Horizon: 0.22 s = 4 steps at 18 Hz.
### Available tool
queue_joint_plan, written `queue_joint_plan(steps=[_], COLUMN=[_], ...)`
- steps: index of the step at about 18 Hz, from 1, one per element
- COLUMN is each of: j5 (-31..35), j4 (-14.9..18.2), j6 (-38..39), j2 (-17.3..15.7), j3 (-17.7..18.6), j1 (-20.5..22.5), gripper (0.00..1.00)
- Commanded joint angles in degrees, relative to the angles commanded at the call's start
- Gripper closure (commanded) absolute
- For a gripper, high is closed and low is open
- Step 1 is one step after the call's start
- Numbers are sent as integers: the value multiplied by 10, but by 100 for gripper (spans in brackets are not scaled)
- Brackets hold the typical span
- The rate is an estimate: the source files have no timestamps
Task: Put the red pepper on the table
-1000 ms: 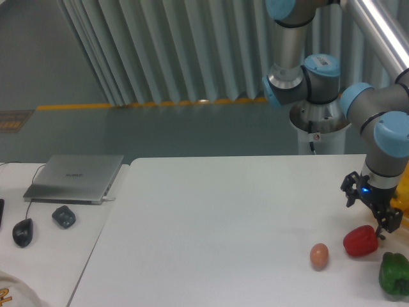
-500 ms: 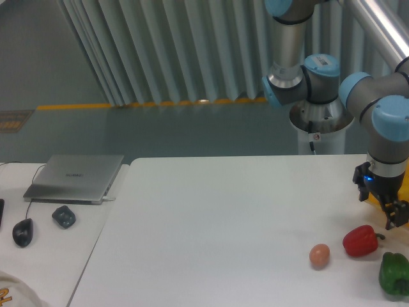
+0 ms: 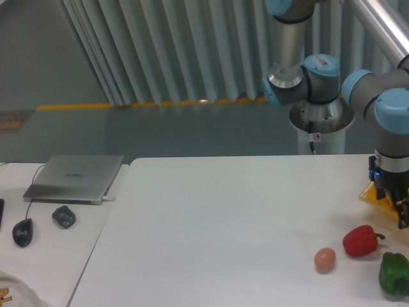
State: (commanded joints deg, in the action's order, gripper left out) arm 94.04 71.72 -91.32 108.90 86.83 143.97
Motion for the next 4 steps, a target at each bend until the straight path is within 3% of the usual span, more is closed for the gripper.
queue_joint_plan(steps=[4], j5=[-1], j4=[1], j6=[3], j2=[0], j3=[2], j1=[-1], gripper=[0])
